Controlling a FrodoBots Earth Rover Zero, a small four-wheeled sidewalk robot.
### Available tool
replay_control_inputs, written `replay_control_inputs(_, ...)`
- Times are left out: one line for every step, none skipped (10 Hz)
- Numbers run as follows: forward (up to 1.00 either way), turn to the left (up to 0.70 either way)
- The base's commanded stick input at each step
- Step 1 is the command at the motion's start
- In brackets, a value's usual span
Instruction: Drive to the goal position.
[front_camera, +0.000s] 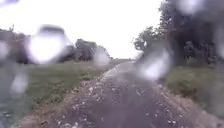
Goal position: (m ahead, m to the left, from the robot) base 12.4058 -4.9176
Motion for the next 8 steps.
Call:
replay_control_inputs(0.70,-0.01)
replay_control_inputs(0.70,-0.01)
replay_control_inputs(0.70,-0.03)
replay_control_inputs(0.70,-0.11)
replay_control_inputs(0.70,-0.14)
replay_control_inputs(0.70,-0.14)
replay_control_inputs(0.70,-0.06)
replay_control_inputs(0.70,0.00)
